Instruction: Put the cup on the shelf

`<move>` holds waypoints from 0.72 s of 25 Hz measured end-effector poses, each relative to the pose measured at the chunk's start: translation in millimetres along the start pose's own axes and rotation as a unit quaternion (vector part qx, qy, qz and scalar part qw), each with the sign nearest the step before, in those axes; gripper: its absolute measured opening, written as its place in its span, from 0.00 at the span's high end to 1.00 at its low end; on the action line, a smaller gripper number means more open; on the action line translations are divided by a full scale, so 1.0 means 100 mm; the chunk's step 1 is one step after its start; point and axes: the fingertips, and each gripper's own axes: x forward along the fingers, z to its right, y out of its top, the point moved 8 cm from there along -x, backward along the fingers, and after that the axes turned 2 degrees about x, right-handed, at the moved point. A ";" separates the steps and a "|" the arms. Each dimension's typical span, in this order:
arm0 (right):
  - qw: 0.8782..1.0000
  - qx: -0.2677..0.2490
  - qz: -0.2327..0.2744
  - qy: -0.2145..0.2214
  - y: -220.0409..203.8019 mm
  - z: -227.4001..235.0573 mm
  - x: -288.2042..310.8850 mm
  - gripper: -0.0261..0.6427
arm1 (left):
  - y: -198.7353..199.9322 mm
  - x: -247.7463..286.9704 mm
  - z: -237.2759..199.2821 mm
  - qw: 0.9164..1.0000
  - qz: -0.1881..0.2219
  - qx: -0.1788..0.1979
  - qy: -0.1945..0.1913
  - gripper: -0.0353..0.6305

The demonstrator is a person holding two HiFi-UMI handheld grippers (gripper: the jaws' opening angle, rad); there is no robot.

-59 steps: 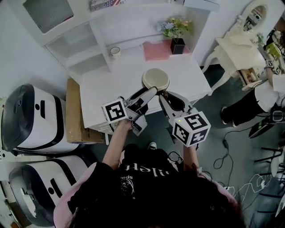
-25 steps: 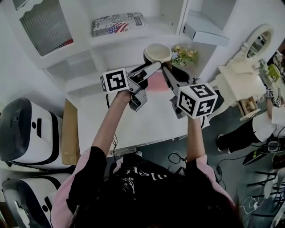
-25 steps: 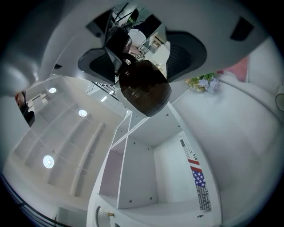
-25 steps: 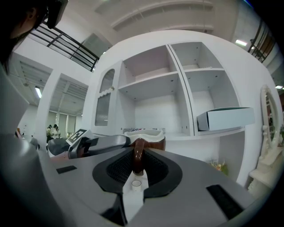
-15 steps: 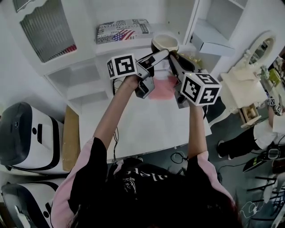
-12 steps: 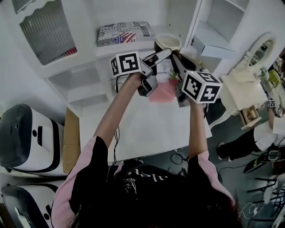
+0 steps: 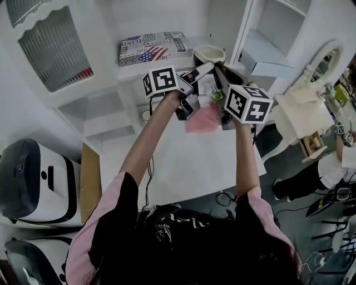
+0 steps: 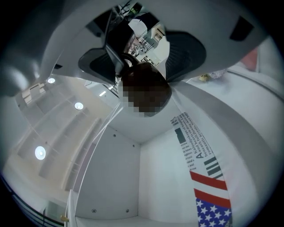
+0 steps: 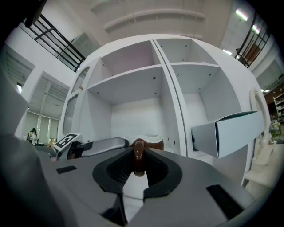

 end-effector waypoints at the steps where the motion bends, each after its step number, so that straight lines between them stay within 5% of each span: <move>1: 1.000 -0.003 -0.001 -0.005 0.01 0.01 0.02 0.84 | 0.00 0.00 0.00 1.000 0.006 -0.002 -0.002 0.41; 10: 0.999 -0.014 -0.018 -0.029 0.05 0.15 0.31 0.84 | -0.11 -0.22 0.16 0.998 -0.009 0.063 -0.028 0.41; 18: 0.997 -0.022 -0.050 -0.050 0.08 0.31 0.71 0.84 | -0.42 -0.57 0.11 0.999 -0.009 0.044 -0.031 0.41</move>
